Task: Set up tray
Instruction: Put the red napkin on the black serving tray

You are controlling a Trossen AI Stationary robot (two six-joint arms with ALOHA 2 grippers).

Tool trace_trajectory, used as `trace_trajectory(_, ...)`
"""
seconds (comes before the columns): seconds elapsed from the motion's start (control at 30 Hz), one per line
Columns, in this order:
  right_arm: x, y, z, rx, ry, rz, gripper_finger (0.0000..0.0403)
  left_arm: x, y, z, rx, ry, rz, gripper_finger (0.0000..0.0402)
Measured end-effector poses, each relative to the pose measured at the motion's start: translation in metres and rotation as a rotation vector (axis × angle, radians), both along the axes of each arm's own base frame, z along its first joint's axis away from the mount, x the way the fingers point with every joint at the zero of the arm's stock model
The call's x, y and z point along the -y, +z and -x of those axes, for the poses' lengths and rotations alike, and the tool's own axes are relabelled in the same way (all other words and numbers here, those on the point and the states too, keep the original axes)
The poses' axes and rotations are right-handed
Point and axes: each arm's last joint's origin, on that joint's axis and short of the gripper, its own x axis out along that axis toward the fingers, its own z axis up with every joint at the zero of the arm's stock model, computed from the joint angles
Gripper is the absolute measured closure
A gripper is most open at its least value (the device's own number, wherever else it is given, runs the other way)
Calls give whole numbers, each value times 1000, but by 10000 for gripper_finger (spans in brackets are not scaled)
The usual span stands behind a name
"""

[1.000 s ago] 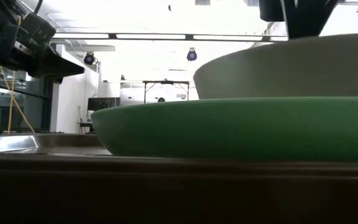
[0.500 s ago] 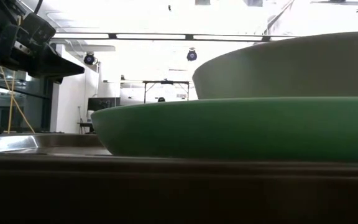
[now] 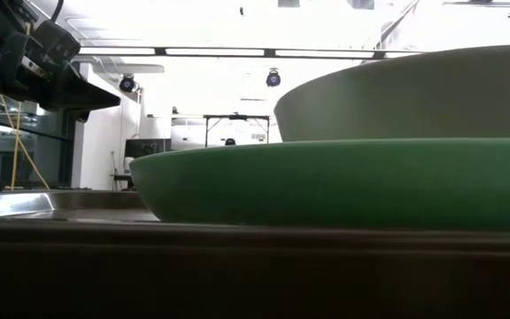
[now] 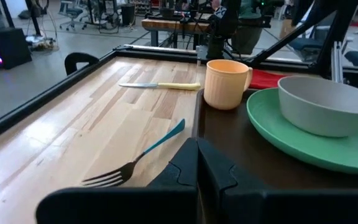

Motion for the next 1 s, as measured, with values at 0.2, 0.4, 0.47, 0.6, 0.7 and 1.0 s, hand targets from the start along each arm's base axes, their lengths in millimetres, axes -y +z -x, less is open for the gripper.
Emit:
trace_trajectory(0.2, -9, -39, 8, -62, -78, -147, 273, 0, 0, 0, 7, 5, 53, 371)
trace_trajectory(0.4, -2, -62, -5, 20, -105, -193, 266, 0, 0, 0, 7, 4, 53, 371)
trace_trajectory(0.47, 1, -70, -5, 8, -117, -204, 258, 0, 0, 0, 7, 4, 53, 371)
trace_trajectory(0.6, 7, -90, -1, -47, -160, -219, 236, 0, 0, 0, 7, 1, 53, 371)
trace_trajectory(0.7, 13, -105, -2, -43, -181, -245, 220, 1, 0, 0, 8, -9, 55, 371)
trace_trajectory(1.0, 33, -139, 0, -34, -238, -264, 203, 2, 1, 0, 13, -51, 60, 371)
